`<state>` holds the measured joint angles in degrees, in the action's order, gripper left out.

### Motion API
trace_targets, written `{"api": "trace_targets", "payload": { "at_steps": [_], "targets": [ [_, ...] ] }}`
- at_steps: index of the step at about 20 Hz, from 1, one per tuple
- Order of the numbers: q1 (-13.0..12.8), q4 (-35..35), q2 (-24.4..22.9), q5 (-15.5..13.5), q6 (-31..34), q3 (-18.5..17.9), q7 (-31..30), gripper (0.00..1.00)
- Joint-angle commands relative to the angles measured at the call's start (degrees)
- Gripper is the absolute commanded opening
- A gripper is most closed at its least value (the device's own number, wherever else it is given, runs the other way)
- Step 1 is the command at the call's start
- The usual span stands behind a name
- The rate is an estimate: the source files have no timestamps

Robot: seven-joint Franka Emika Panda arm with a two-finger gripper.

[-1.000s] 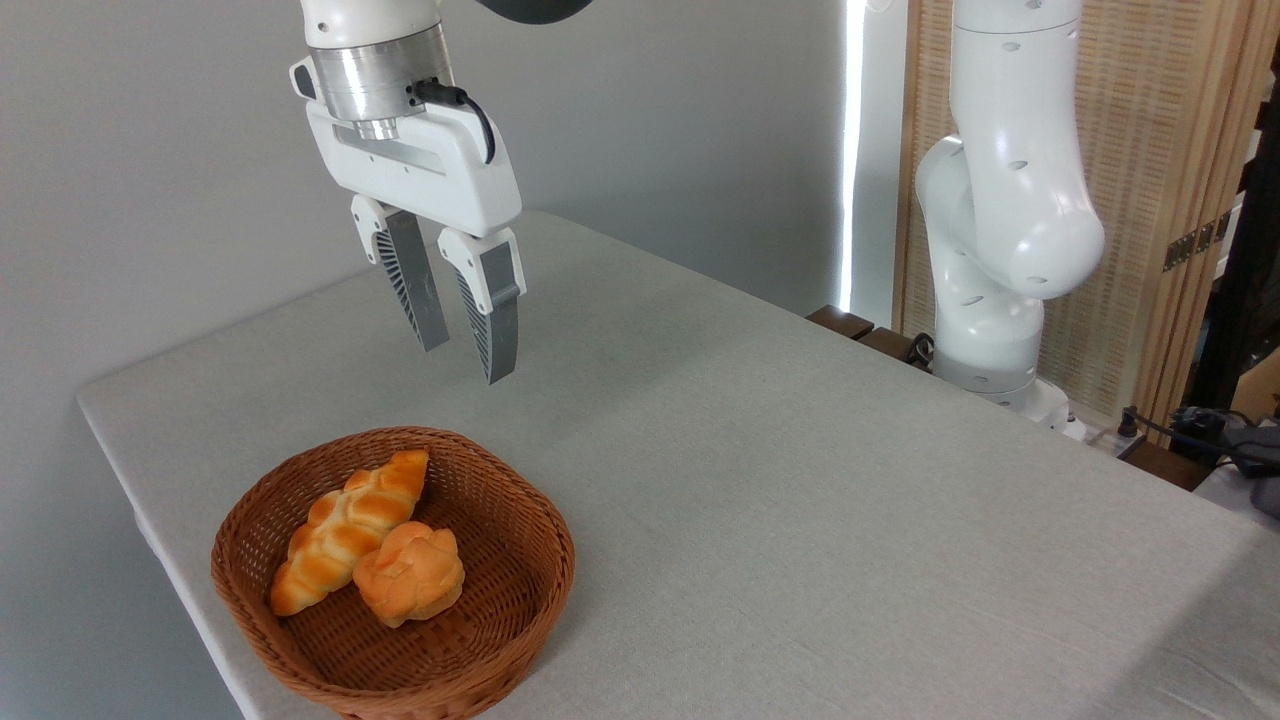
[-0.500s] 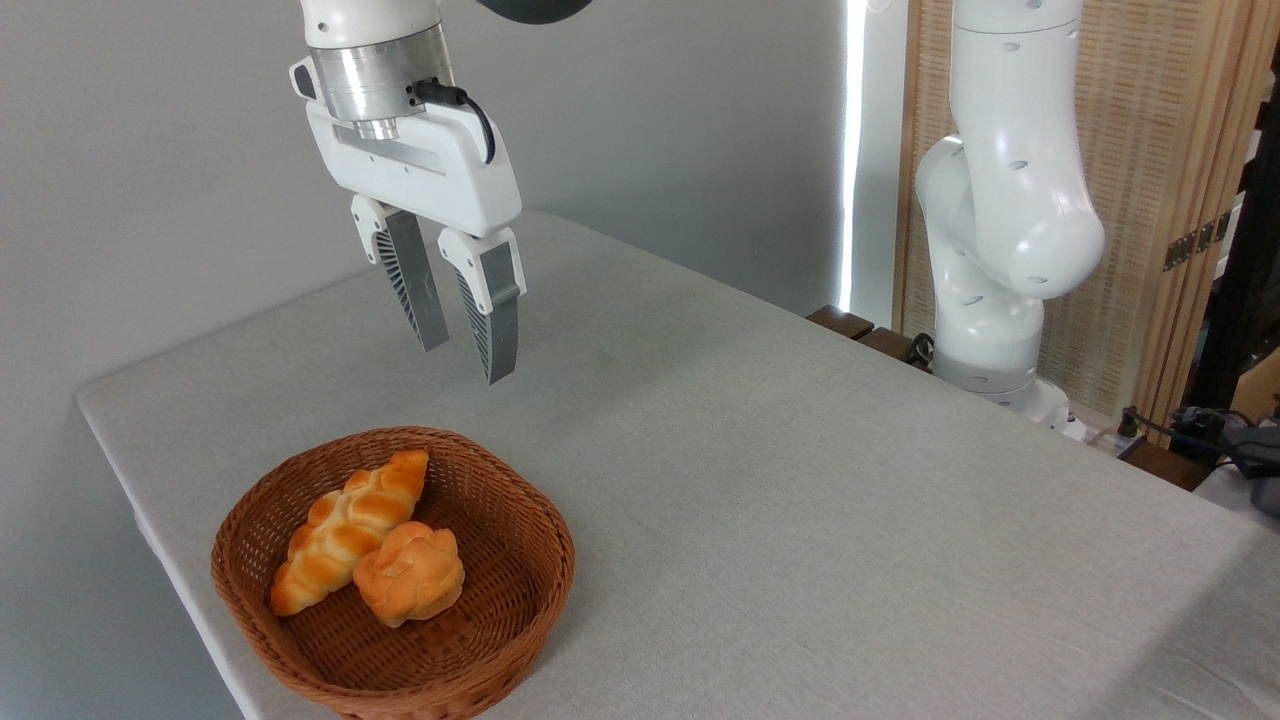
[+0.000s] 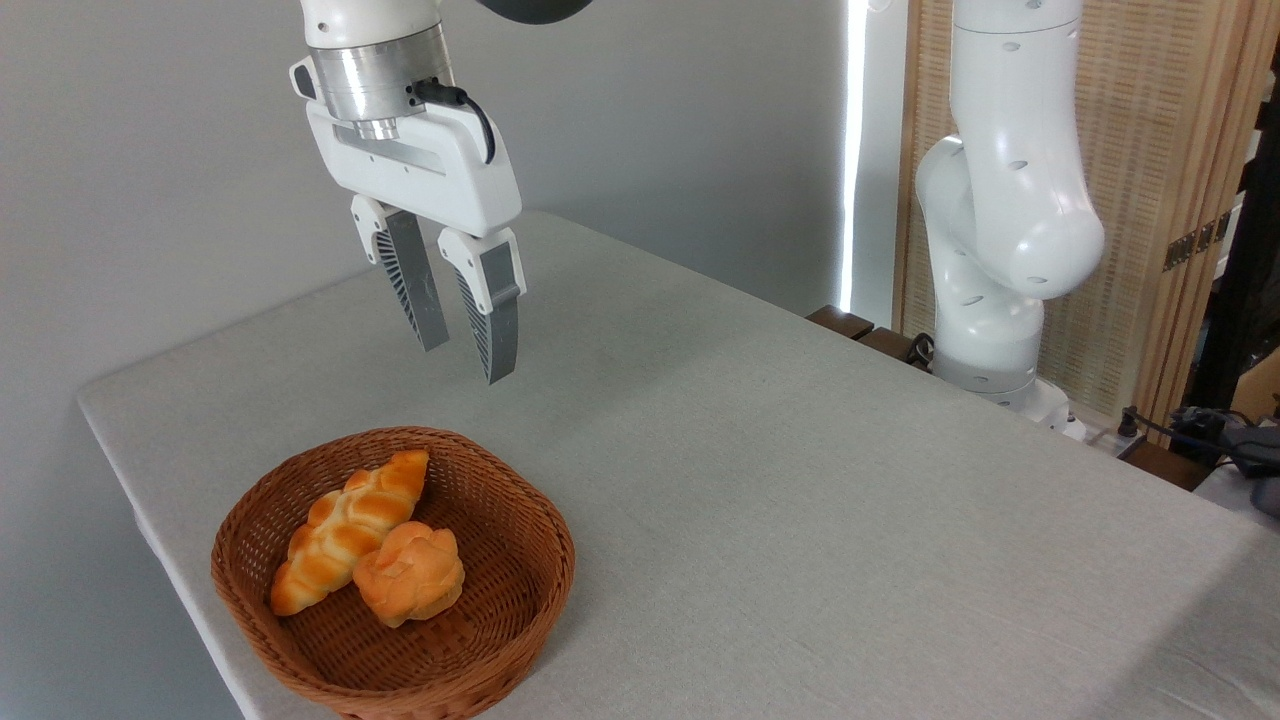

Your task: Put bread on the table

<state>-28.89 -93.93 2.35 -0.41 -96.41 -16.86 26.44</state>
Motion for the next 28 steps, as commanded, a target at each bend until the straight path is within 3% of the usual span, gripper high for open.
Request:
{"api": "trace_targets", "payload": {
  "at_steps": [1, 13, 19, 24, 28],
  "targets": [
    [-0.3, 0.5, -0.3, -0.9, 1.6, -0.5, 0.7, 1.00],
    [-0.3, 0.3, 0.1, -0.7, 0.3, 0.1, 1.2, 1.00],
    [-0.3, -2.4, 1.3, -0.8, -10.1, -0.1, 2.7, 1.00],
    [-0.1, -3.1, 2.2, 0.7, -12.9, -1.1, 4.0, 1.00],
    [0.0, -6.6, 4.5, 0.8, -19.5, -1.9, 4.2, 1.00]
  ]
}}
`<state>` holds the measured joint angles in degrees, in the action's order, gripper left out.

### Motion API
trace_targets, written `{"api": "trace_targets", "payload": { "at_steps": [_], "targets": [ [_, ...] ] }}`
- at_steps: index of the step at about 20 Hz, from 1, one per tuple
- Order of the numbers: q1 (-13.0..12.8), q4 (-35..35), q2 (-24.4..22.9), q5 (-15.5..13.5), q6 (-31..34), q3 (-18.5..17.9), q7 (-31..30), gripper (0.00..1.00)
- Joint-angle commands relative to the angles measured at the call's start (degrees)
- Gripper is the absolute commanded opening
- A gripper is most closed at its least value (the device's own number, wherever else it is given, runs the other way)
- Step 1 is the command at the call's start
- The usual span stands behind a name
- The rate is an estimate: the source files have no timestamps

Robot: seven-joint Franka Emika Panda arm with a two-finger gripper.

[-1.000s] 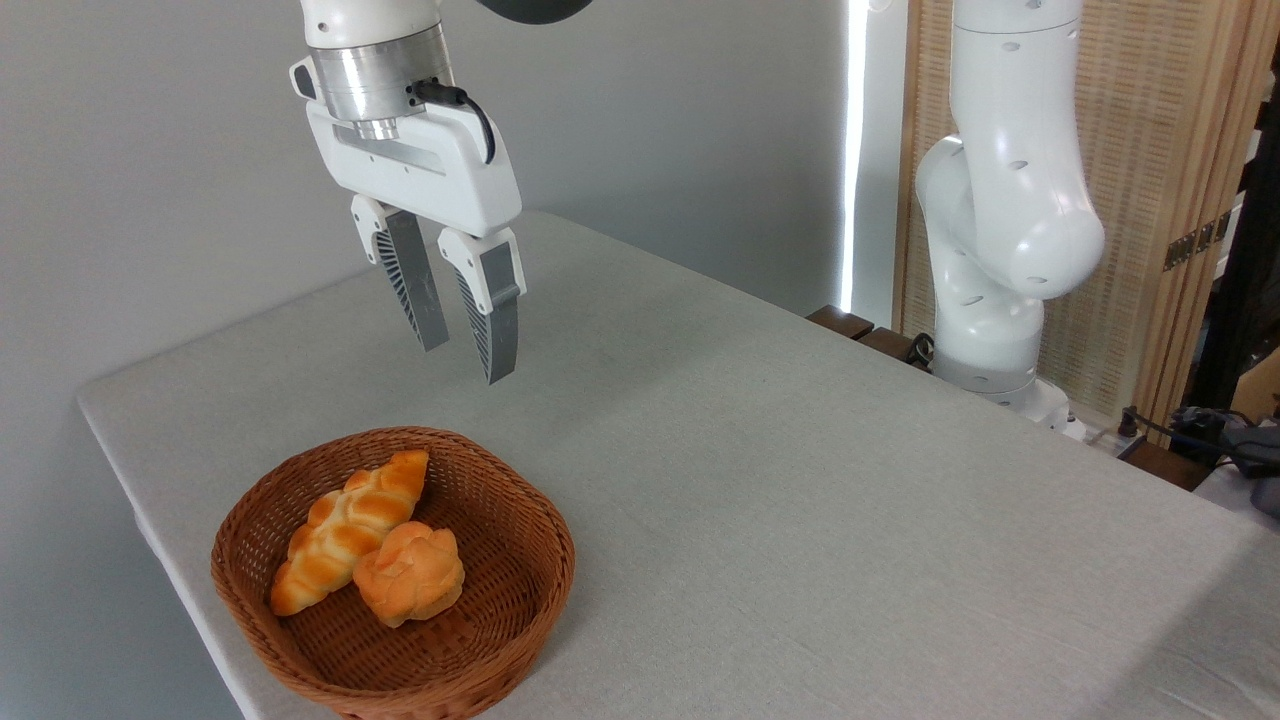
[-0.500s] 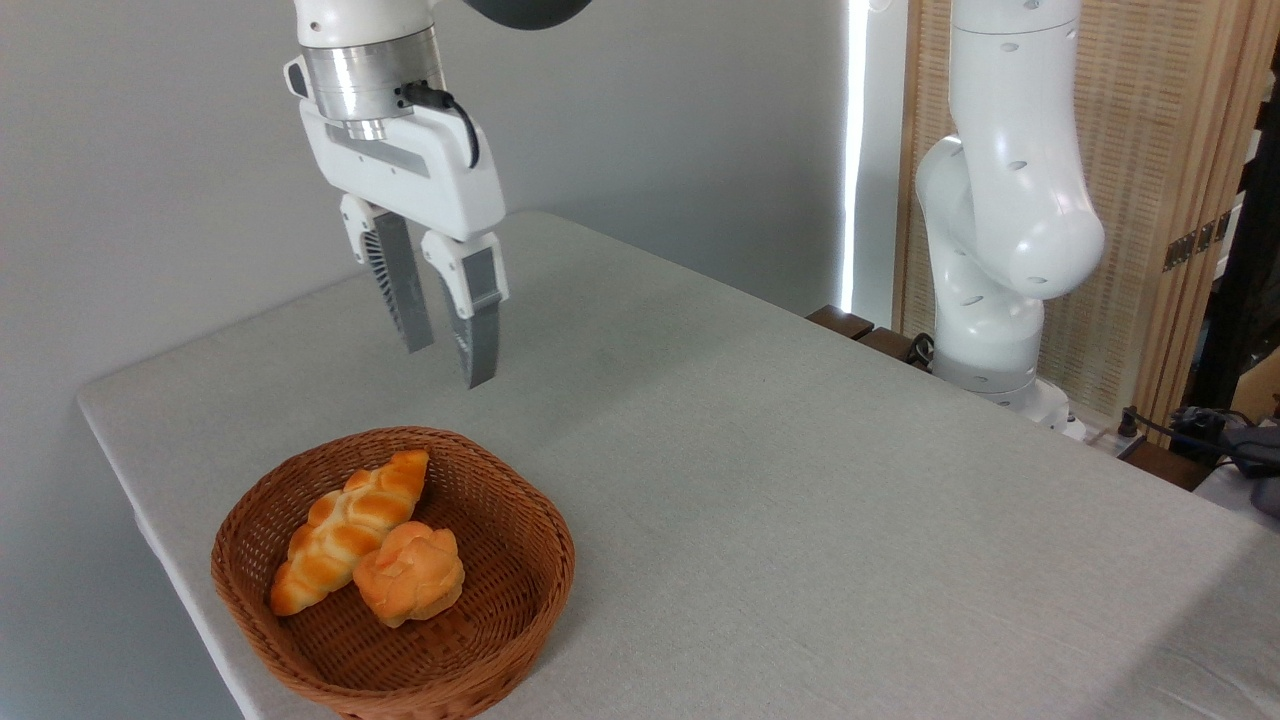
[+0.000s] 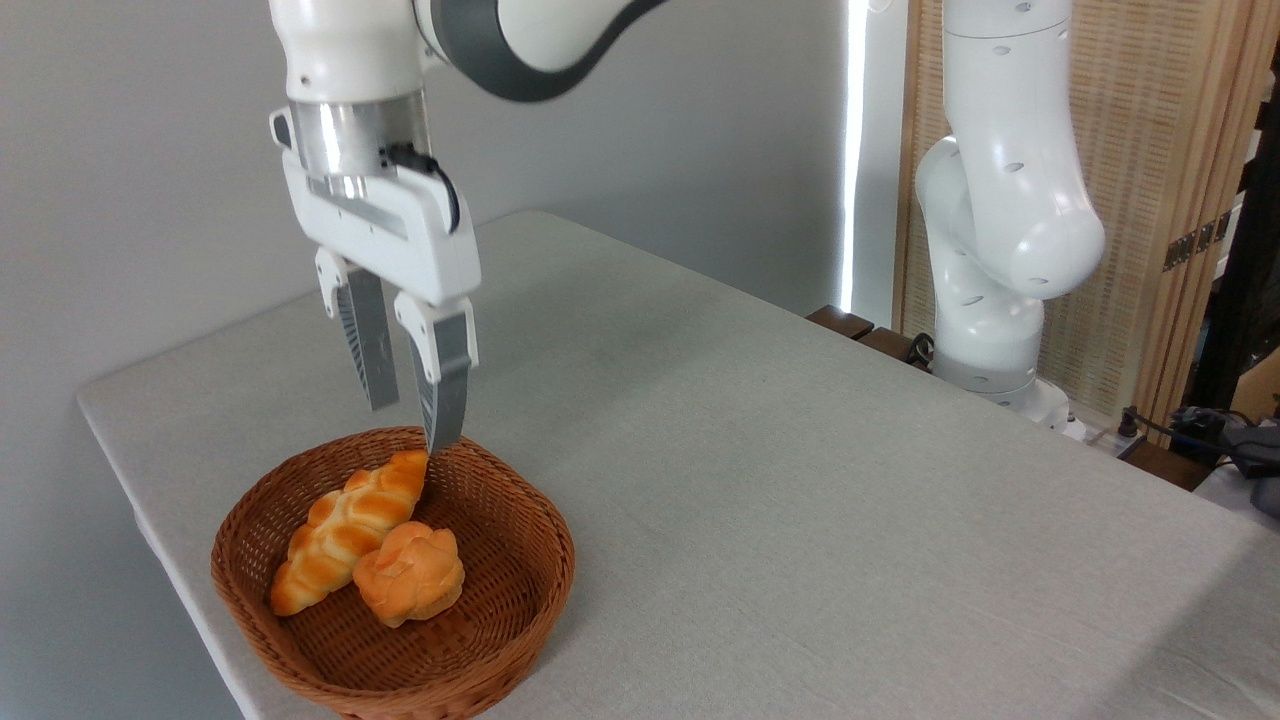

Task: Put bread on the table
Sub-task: 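Lower the open gripper into the basket over the round golden bun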

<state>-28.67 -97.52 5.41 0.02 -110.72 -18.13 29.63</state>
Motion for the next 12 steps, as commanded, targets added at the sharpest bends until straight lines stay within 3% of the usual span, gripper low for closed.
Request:
{"api": "trace_targets", "payload": {
  "at_steps": [1, 6, 12],
  "targets": [
    [-0.1, -3.6, 2.1, 0.4, -6.9, -0.8, 1.0, 1.00],
    [1.2, -3.8, 6.4, 0.4, -13.5, -0.8, 1.0, 1.00],
    [2.2, -3.8, 9.3, 0.7, -15.9, -0.8, 1.1, 1.00]
  ]
}}
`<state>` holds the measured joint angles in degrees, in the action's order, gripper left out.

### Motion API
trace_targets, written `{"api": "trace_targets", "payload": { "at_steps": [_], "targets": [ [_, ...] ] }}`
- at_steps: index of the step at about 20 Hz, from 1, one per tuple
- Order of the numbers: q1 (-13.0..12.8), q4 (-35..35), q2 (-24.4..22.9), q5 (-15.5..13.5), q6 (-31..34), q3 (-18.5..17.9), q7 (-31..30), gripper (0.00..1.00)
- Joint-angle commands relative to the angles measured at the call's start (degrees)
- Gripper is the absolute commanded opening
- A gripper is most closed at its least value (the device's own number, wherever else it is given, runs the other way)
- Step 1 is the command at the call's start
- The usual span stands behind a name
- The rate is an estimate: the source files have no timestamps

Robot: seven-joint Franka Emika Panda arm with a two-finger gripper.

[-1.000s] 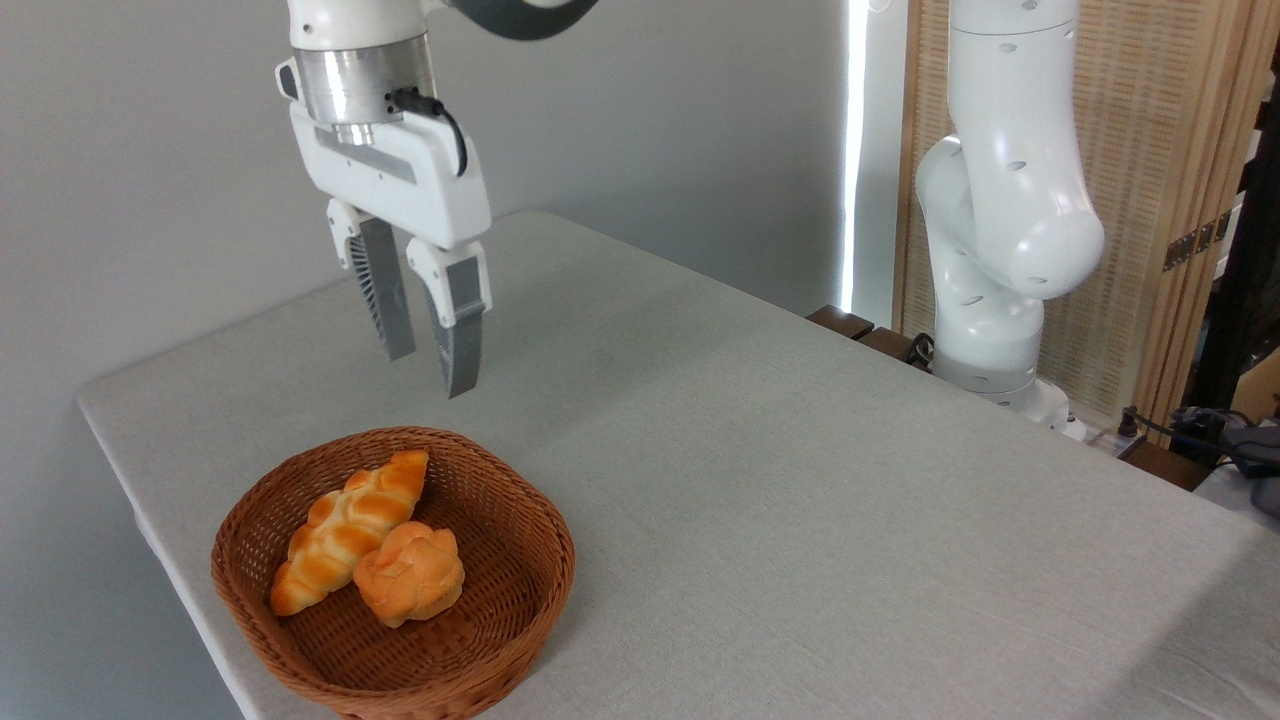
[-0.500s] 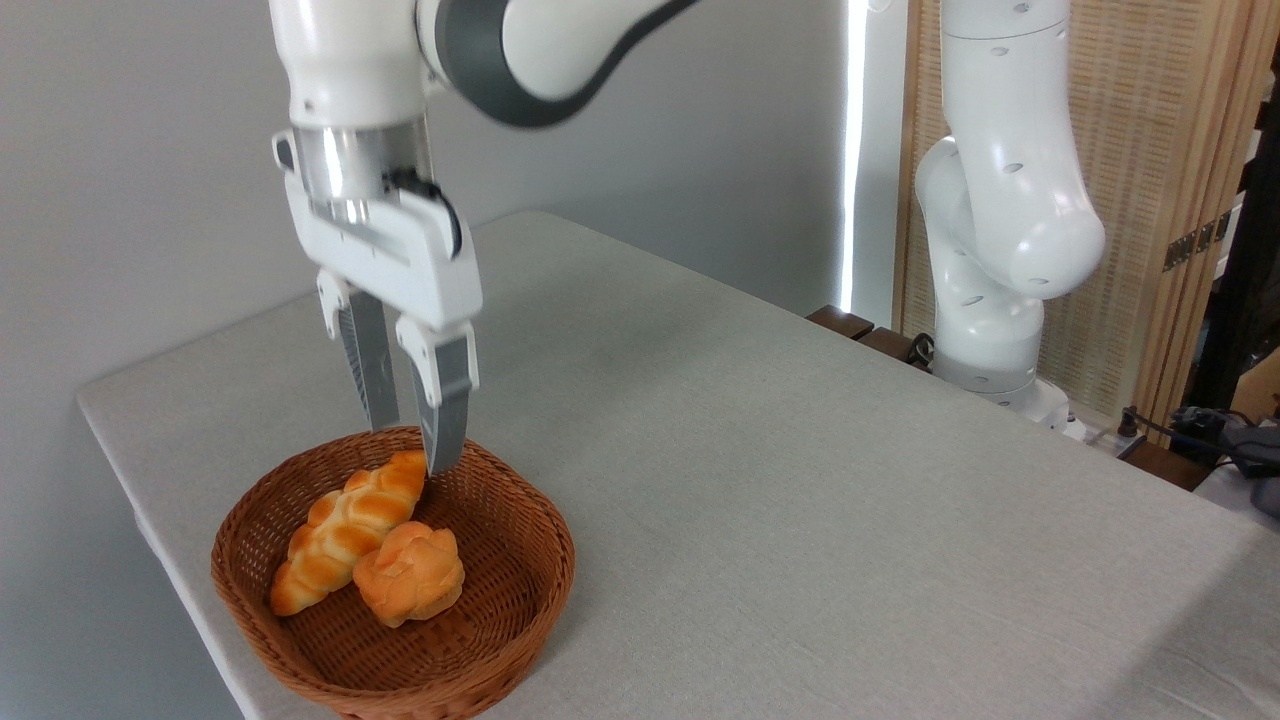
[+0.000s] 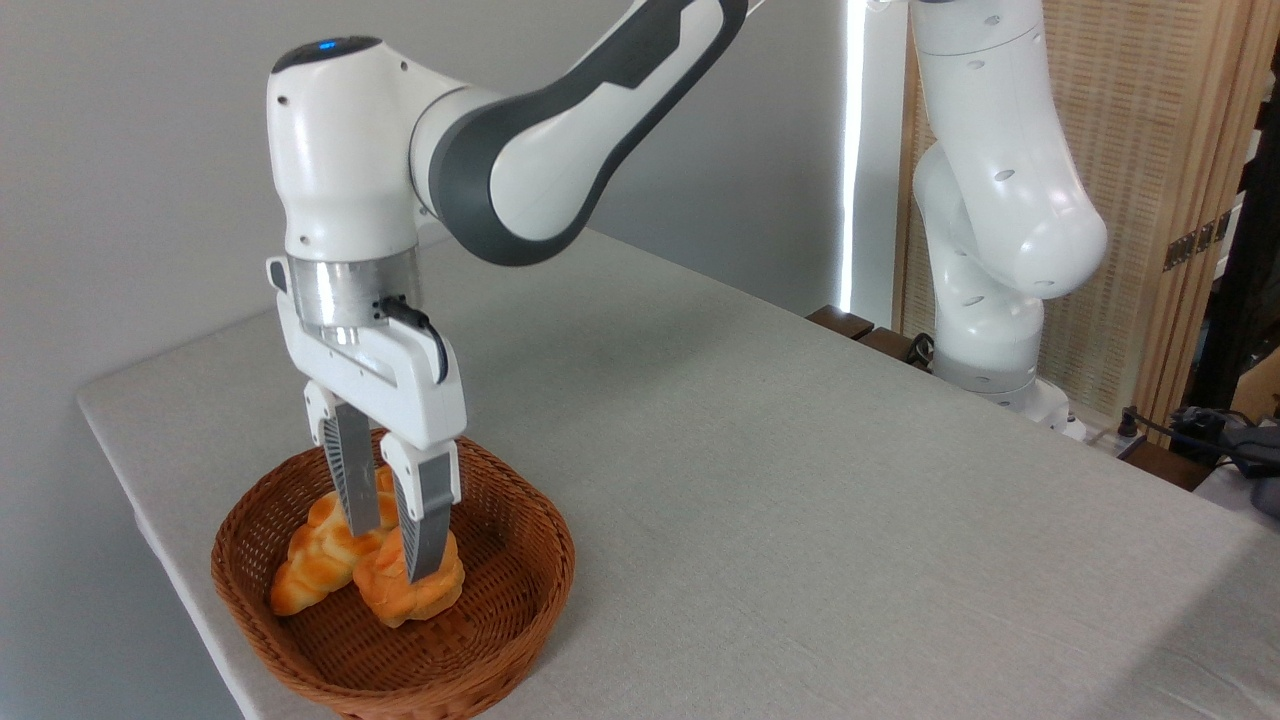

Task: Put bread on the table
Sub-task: 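Lower the open gripper into the basket over the round golden bun, then close the gripper around the round golden bun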

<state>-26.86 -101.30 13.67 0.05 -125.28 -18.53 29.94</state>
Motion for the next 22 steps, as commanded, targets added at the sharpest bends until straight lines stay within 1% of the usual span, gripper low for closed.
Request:
{"api": "trace_targets", "payload": {
  "at_steps": [1, 4, 9, 10, 11, 12, 13, 14, 22],
  "targets": [
    [0.5, 0.0, 1.5, 1.3, -1.4, -0.4, 0.8, 1.00],
    [0.5, 0.0, 2.7, 2.8, -1.4, -0.4, 0.8, 1.00],
    [0.5, 0.0, 3.7, 2.8, -1.3, 0.1, 0.7, 1.00],
    [0.5, 0.0, 3.7, 2.8, -1.3, 0.1, 0.7, 0.97],
    [0.5, 0.0, 3.6, 2.8, -1.3, 0.2, 0.8, 0.72],
    [0.5, 0.0, 3.6, 2.8, -1.3, 0.2, 0.8, 0.58],
    [0.5, 0.0, 3.6, 2.8, -1.3, 0.1, 0.8, 0.49],
    [0.5, 0.0, 3.6, 2.8, -1.3, 0.1, 0.8, 0.47],
    [0.5, 0.0, 3.6, 2.8, -1.1, 0.1, 0.8, 0.48]
  ]
}}
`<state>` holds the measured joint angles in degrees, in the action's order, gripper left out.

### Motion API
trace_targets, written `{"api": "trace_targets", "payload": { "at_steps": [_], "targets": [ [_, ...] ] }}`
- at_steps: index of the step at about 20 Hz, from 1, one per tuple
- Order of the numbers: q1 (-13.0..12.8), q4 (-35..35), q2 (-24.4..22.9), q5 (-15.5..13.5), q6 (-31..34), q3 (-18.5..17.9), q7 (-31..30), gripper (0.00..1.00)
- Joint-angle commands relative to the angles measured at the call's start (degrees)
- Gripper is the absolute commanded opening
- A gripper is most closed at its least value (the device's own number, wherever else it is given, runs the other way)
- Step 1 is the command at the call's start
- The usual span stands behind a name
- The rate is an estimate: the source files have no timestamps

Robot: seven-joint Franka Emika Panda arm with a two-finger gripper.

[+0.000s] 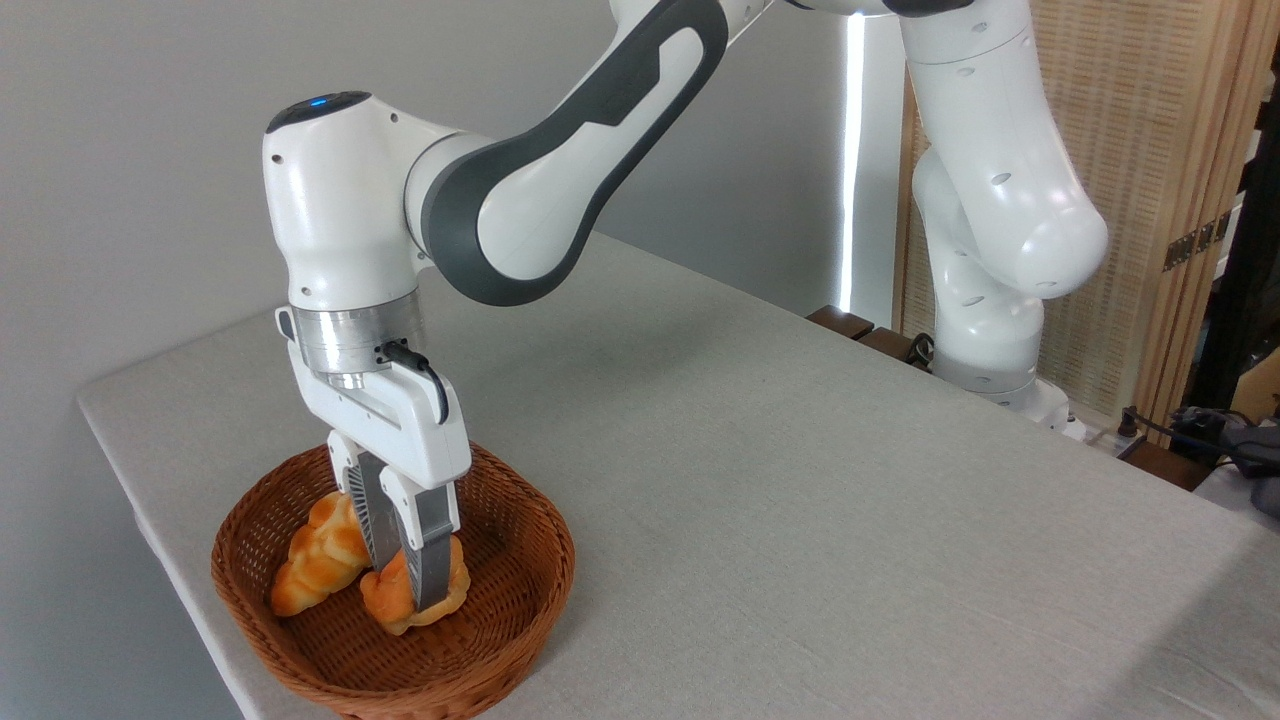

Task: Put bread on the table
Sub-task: 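Close the gripper around the round golden bun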

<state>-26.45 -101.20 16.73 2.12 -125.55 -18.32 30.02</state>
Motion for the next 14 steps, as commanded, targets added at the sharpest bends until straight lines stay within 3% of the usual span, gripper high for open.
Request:
{"api": "trace_targets", "payload": {
  "at_steps": [1, 14],
  "targets": [
    [0.1, 0.0, 0.5, 0.8, -0.8, -0.1, 0.7, 0.48],
    [0.2, 0.4, -7.5, -1.1, -0.2, -1.5, 0.4, 0.51]
  ]
}}
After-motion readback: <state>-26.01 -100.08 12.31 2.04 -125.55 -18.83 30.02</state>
